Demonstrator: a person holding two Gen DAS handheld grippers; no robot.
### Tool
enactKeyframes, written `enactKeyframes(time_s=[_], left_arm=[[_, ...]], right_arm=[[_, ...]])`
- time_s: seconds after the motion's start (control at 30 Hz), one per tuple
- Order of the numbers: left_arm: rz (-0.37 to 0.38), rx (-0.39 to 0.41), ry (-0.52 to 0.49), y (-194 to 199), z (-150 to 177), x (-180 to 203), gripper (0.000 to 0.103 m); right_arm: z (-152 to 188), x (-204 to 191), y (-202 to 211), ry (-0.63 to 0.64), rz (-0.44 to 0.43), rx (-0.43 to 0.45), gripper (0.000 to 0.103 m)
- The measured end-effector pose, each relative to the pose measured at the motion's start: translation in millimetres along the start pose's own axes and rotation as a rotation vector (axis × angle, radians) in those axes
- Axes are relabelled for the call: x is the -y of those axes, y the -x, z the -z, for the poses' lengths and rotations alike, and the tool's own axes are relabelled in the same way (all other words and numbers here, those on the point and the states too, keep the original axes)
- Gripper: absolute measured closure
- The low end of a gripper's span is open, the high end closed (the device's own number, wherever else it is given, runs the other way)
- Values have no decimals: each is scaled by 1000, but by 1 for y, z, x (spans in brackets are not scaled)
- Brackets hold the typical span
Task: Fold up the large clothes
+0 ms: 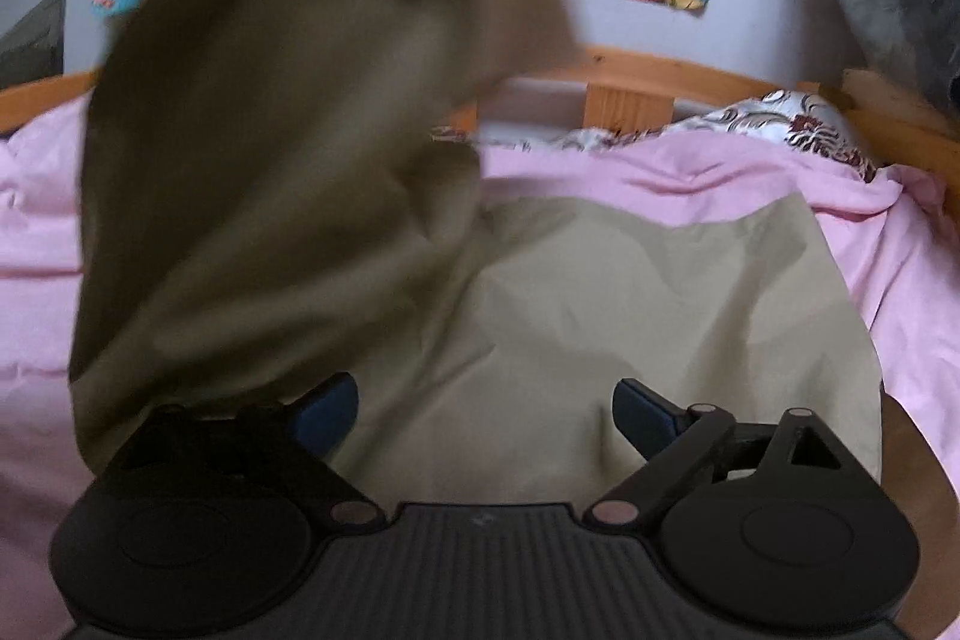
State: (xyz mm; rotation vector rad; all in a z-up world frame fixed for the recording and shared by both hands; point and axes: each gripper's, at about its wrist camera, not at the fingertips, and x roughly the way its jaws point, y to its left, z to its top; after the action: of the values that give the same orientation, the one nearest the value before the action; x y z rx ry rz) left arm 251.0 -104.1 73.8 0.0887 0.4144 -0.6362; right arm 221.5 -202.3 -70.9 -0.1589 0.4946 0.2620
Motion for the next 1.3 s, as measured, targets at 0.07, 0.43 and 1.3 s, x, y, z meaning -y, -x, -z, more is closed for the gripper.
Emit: enactKeyframes(time_s=[0.07, 0.43, 1.3], left_arm=[[61, -25, -7, -18, 3, 2, 86], [321, -86, -69, -78, 28, 6, 85], [392, -221, -345, -115, 68, 62, 70]], right_arm=[[0, 8, 7, 16, -13, -42, 8], [9, 103, 56, 251, 249, -133, 8], [15, 188, 54, -494, 9, 58, 84]])
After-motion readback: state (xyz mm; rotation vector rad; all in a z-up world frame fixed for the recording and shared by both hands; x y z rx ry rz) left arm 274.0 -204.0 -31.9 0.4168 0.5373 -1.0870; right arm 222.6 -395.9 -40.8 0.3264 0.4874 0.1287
